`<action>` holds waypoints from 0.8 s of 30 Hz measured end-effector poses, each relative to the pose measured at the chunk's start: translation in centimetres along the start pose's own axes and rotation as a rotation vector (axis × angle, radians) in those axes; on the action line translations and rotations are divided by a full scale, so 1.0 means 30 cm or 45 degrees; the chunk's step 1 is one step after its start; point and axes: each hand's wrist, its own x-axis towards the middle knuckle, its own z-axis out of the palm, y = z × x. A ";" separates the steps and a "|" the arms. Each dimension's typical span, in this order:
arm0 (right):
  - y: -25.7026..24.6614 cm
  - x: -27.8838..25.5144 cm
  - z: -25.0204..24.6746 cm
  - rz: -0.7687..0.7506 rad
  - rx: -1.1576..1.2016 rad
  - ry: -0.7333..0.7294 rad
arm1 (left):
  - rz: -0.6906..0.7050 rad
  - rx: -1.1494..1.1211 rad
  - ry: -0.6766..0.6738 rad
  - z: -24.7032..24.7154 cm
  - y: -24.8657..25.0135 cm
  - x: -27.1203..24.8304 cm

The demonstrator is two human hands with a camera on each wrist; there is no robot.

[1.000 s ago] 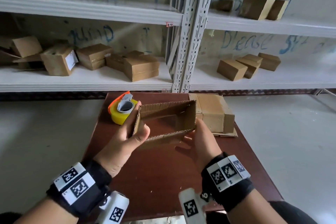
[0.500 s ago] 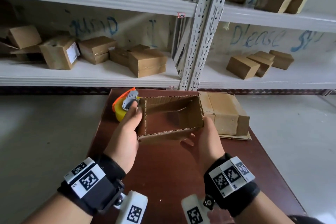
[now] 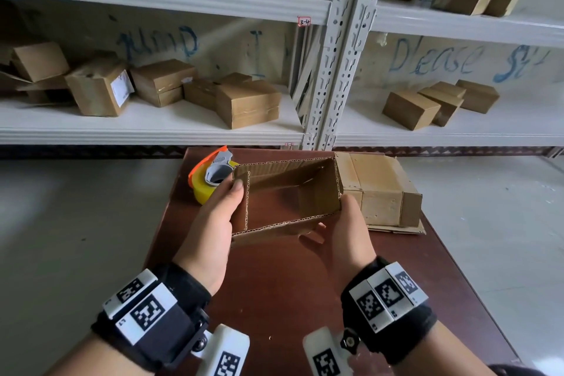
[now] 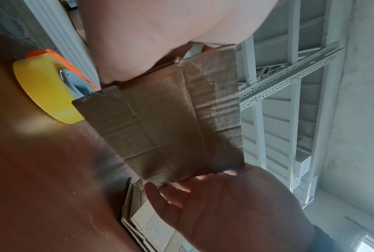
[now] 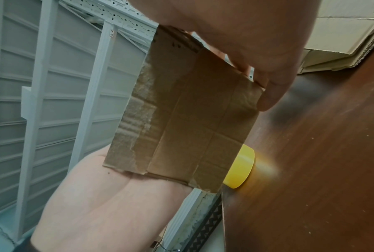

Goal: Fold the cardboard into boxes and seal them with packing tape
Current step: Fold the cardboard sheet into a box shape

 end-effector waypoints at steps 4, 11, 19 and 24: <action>-0.002 -0.004 -0.004 -0.003 -0.011 -0.013 | 0.023 0.036 -0.022 0.012 0.002 -0.005; -0.014 -0.018 0.007 0.000 -0.046 -0.107 | -0.004 -0.027 -0.039 -0.015 0.019 0.007; -0.004 -0.021 0.013 -0.028 -0.074 -0.162 | 0.033 0.041 -0.084 -0.054 0.013 0.010; 0.013 -0.006 0.004 -0.028 -0.093 -0.227 | 0.016 0.092 -0.053 -0.064 0.009 0.014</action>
